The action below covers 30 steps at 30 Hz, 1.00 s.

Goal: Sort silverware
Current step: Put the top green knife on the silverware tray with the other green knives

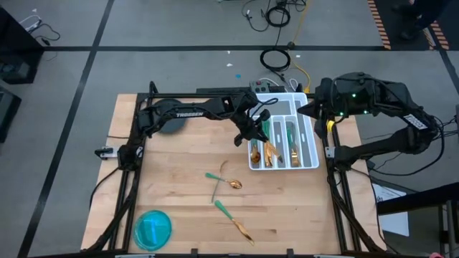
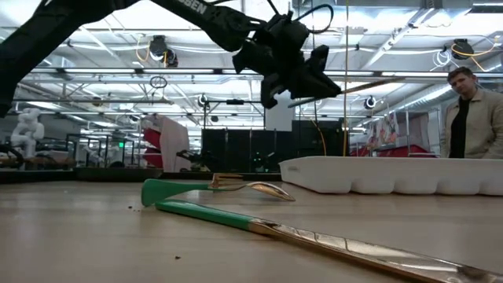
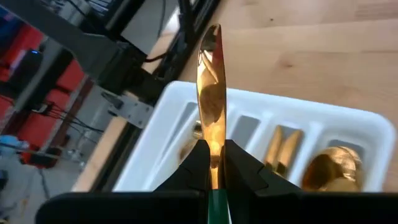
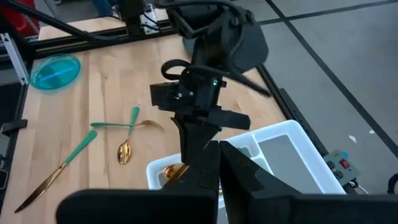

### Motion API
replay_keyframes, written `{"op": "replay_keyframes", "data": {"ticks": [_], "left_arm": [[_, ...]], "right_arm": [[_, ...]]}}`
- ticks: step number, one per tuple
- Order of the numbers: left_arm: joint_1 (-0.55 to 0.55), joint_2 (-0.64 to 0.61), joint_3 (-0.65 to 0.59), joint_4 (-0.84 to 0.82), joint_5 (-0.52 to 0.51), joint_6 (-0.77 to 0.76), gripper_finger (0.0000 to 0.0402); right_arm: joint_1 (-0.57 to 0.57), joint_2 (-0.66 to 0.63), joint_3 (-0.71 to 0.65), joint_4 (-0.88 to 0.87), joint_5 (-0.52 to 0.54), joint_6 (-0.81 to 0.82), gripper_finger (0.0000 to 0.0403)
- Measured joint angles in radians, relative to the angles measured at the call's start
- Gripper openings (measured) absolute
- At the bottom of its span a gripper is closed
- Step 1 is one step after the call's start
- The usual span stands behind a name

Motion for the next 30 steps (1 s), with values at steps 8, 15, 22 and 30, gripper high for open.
{"op": "replay_keyframes", "data": {"ticks": [8,15,22,30], "left_arm": [[0.002,-0.004,0.073,-0.054,-0.011,-0.131,0.0026],[-0.005,-0.004,0.096,-0.132,-0.076,-0.081,0.0026],[-0.021,-0.004,0.096,-0.132,-0.122,-0.079,0.0026],[-0.025,-0.004,0.095,-0.131,-0.152,-0.079,0.0026]], "right_arm": [[-0.001,0.034,-0.081,-0.207,0.071,0.122,0.0002],[-0.057,0.013,-0.292,-0.126,-0.274,0.154,0.0069],[-0.115,0.051,-0.397,0.124,-0.435,0.237,0.0207],[-0.194,0.070,-0.471,0.128,-0.433,0.166,0.0246]]}}
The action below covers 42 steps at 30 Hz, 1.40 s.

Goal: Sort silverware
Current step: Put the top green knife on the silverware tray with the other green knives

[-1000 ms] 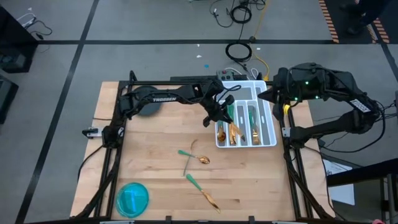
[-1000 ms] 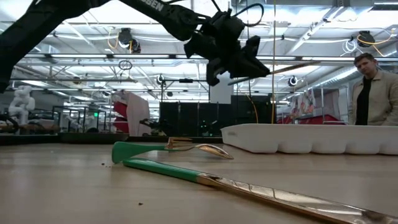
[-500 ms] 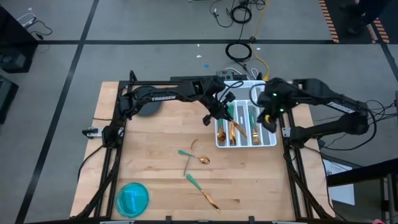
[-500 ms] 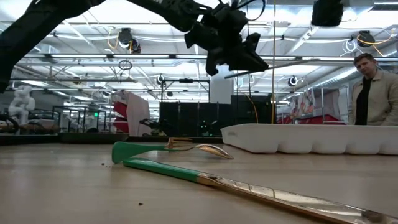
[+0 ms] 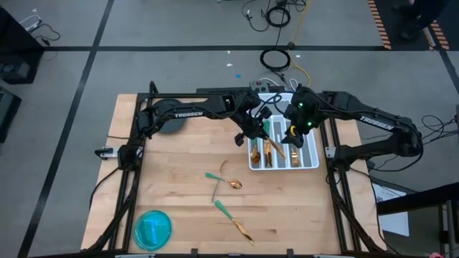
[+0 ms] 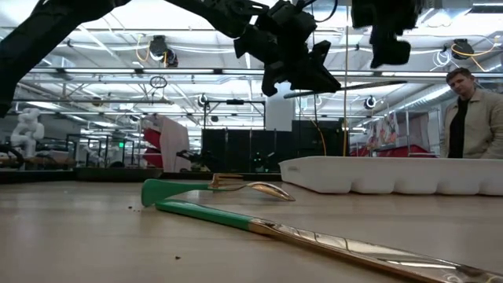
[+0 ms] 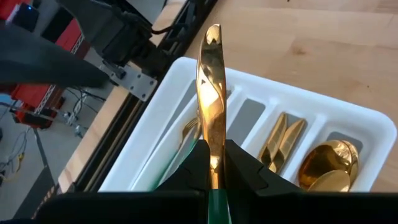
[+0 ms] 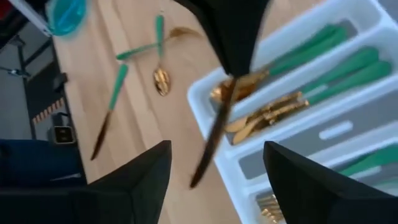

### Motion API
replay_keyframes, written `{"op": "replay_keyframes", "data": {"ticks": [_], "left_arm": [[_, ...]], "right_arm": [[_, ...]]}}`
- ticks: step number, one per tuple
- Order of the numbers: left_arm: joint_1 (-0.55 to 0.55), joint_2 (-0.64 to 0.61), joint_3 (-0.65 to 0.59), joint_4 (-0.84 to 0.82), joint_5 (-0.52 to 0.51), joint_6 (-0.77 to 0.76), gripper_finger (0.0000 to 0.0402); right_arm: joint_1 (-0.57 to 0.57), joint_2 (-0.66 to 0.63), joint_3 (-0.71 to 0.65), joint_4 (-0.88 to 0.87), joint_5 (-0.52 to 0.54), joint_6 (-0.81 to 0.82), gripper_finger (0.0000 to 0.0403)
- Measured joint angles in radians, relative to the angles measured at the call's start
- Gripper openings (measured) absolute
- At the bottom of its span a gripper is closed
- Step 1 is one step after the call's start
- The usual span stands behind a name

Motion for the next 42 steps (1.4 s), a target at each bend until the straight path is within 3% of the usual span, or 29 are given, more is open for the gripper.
{"op": "replay_keyframes", "data": {"ticks": [9,16,22,28,38,42], "left_arm": [[-0.004,0.000,0.000,0.023,-0.035,0.003,0.0026],[-0.004,0.000,-0.001,0.034,-0.047,0.004,0.0026],[-0.007,0.000,-0.002,0.052,-0.047,0.004,0.0026],[-0.007,0.000,-0.002,0.079,-0.047,-0.002,0.0026],[-0.020,0.000,-0.002,0.117,-0.041,-0.004,0.0019],[-0.022,-0.001,-0.002,0.131,-0.039,-0.003,0.0006]], "right_arm": [[-0.081,-0.039,-0.198,0.237,-0.206,0.042,0.0225],[-0.086,-0.043,-0.301,0.332,-0.241,0.048,0.0227],[-0.089,-0.043,-0.312,0.382,-0.239,0.022,0.0211],[-0.089,-0.043,-0.312,0.377,-0.236,-0.033,0.0156],[-0.089,-0.042,-0.312,0.366,-0.193,-0.086,0.0017],[-0.089,-0.041,-0.313,0.364,-0.188,-0.102,0.0003]]}}
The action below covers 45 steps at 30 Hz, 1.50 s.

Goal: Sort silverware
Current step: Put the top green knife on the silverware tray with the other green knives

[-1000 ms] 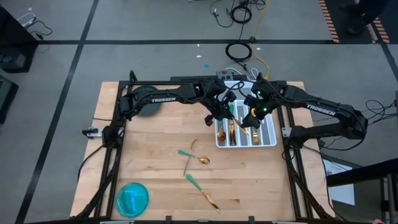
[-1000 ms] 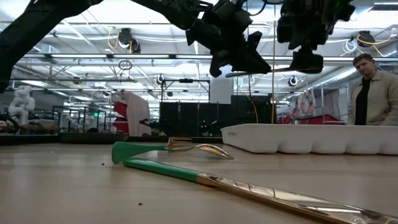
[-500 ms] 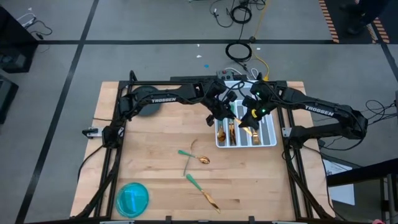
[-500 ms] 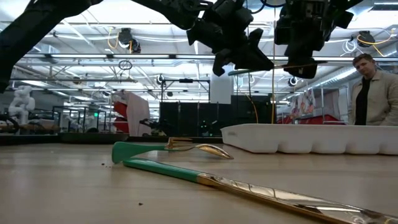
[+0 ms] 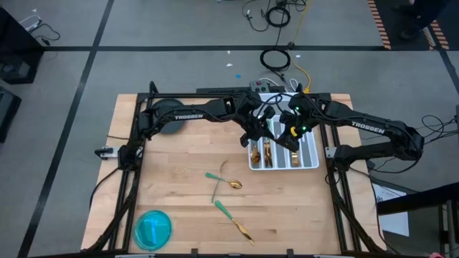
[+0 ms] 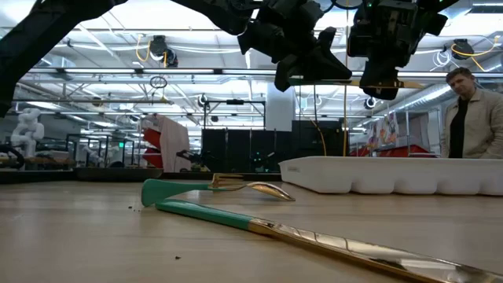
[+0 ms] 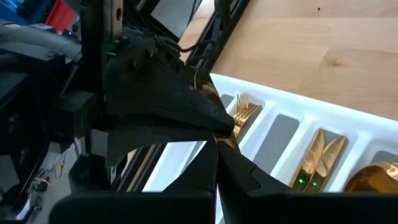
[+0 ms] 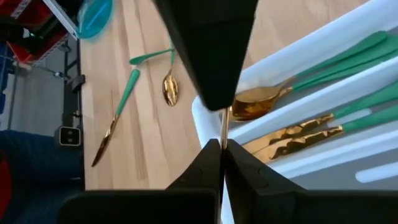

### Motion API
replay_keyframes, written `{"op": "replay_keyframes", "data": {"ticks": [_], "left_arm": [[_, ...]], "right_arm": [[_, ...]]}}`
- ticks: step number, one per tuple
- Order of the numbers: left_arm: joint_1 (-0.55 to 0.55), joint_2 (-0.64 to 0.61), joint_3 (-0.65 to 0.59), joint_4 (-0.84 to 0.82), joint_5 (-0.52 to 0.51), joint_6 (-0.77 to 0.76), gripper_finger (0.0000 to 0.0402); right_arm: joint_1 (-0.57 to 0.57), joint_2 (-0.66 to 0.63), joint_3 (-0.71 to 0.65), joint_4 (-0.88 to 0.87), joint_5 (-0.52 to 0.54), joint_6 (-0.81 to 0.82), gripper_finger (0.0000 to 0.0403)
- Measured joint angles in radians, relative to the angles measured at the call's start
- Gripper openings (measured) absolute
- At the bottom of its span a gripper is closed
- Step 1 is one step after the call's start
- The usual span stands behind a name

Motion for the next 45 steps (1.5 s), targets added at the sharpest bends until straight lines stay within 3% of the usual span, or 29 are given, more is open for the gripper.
{"op": "replay_keyframes", "data": {"ticks": [8,14,18,21,26,33,38,45], "left_arm": [[0.001,0.000,0.000,0.007,-0.020,-0.053,0.0004],[0.006,-0.008,0.000,0.104,-0.163,-0.180,0.0027],[0.021,-0.037,0.000,0.106,-0.201,-0.253,0.0041],[0.038,-0.070,0.000,0.098,-0.197,-0.310,0.0043],[0.070,-0.125,0.002,-0.056,-0.138,-0.371,0.0044],[0.076,-0.189,0.001,-0.241,-0.132,-0.371,0.0025],[0.073,-0.272,0.000,-0.260,-0.130,-0.430,0.0009],[0.049,-0.424,-0.042,-0.302,-0.098,-0.541,0.0008]], "right_arm": [[0.000,0.000,0.000,-0.001,0.024,-0.012,0.0001],[-0.002,-0.001,0.001,0.005,0.089,-0.001,0.0000],[-0.009,-0.001,0.001,0.002,0.162,0.025,0.0000],[-0.022,-0.005,0.000,0.005,0.168,0.034,0.0000],[-0.034,-0.042,0.000,0.018,0.169,0.057,0.0000],[-0.049,-0.137,0.000,0.022,0.255,0.127,0.0000],[-0.060,-0.187,0.000,0.038,0.330,0.207,0.0000],[-0.061,-0.238,-0.104,0.342,0.324,0.364,0.0000]]}}
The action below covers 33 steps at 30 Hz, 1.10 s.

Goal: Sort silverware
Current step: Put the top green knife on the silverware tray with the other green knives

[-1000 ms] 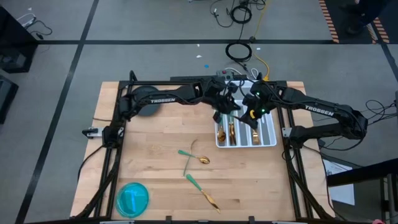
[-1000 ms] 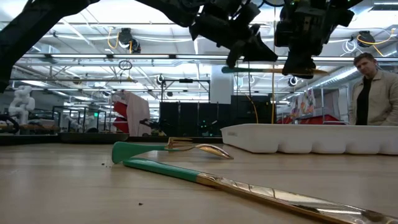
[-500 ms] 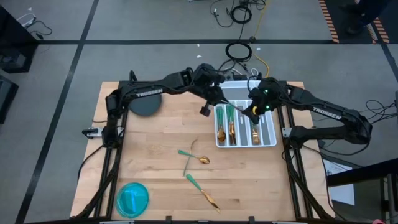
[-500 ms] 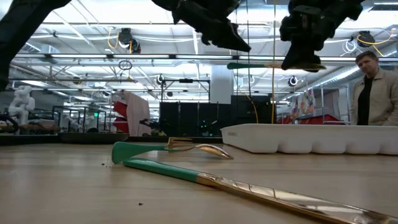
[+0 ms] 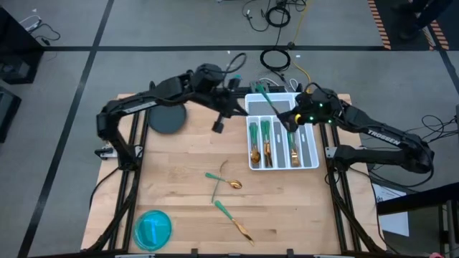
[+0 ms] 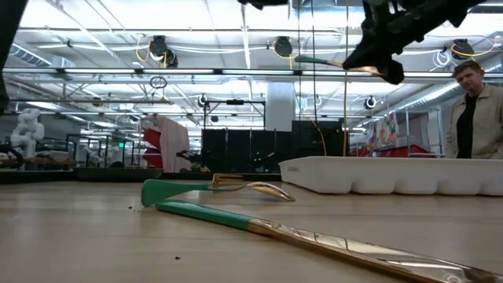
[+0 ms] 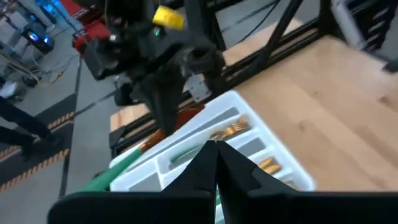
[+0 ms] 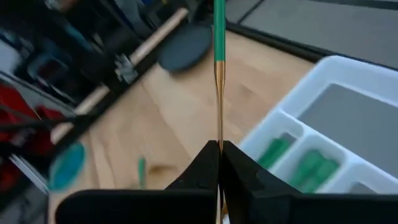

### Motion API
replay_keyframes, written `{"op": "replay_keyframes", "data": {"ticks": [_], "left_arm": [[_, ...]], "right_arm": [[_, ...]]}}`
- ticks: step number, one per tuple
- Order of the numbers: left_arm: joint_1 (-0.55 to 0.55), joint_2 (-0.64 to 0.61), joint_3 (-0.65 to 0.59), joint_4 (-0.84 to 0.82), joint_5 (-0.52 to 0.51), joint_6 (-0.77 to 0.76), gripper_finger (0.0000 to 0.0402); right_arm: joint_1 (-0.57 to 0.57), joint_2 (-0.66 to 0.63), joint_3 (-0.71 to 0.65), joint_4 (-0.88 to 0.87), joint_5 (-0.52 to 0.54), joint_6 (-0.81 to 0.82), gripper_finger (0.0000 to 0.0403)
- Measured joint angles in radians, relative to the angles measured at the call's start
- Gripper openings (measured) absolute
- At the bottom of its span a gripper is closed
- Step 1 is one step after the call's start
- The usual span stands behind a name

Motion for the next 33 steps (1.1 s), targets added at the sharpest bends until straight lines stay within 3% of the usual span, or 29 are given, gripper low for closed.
{"op": "replay_keyframes", "data": {"ticks": [10,14,27,33], "left_arm": [[-0.047,-0.245,-0.288,0.223,-0.037,-0.168,0.0007],[-0.068,-0.320,-0.394,0.338,-0.091,-0.230,0.0007],[-0.149,-0.486,-0.707,0.668,-0.263,-0.428,0.0007],[-0.189,-0.543,-0.783,0.734,-0.374,-0.454,0.0007]], "right_arm": [[0.016,-0.035,-0.215,0.492,0.032,0.209,0.0000],[0.026,-0.060,-0.281,0.613,0.064,0.267,0.0000],[0.043,-0.109,-0.305,0.671,0.141,0.293,0.0000],[0.043,-0.110,-0.366,0.765,0.150,0.346,0.0000]]}}
